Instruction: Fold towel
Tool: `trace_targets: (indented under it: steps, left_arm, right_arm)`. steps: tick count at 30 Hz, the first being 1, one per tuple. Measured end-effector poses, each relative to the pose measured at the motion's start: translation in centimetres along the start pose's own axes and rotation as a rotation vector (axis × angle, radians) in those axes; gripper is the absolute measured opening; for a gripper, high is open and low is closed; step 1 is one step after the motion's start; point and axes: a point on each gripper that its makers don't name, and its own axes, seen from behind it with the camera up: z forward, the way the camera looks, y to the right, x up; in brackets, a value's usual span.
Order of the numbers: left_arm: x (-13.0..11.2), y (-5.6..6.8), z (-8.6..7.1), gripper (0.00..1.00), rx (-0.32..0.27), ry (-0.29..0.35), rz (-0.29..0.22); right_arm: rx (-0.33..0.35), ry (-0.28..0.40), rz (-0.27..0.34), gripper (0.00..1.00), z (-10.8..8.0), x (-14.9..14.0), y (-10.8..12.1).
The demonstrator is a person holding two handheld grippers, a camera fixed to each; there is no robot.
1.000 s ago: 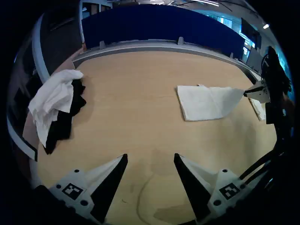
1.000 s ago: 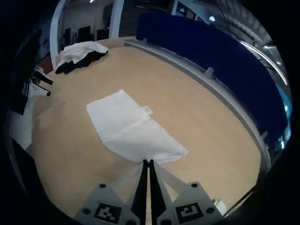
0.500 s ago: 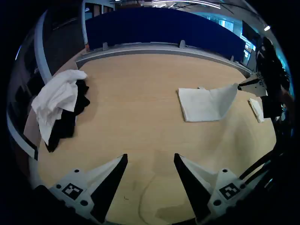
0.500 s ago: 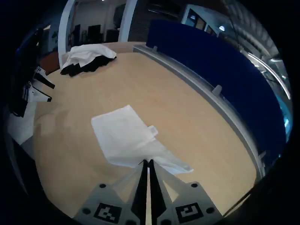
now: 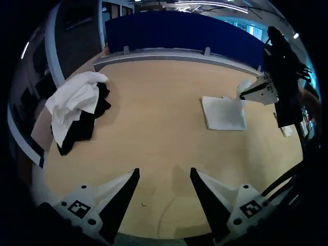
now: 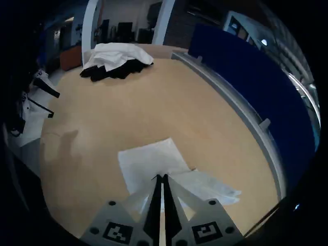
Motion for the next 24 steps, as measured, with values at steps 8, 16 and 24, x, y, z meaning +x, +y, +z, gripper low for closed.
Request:
trace_targets:
  steps: [8, 16, 24]
  left_arm:
    - [-1.1, -0.1, -0.5, 0.91, 0.01, 0.002, -0.006]
    - [-1.2, -0.2, -0.6, 0.91, 0.007, 0.005, -0.025]
    - [-0.8, -0.1, -0.5, 0.91, 0.005, 0.006, -0.016]
  right_arm:
    - [0.089, -0.02, 0.043, 0.03, 5.5, 0.3, -4.8]
    - [0.109, -0.038, 0.058, 0.05, 6.5, -0.7, -6.1]
    - [0.097, -0.014, 0.082, 0.36, 6.2, -0.4, -5.7]
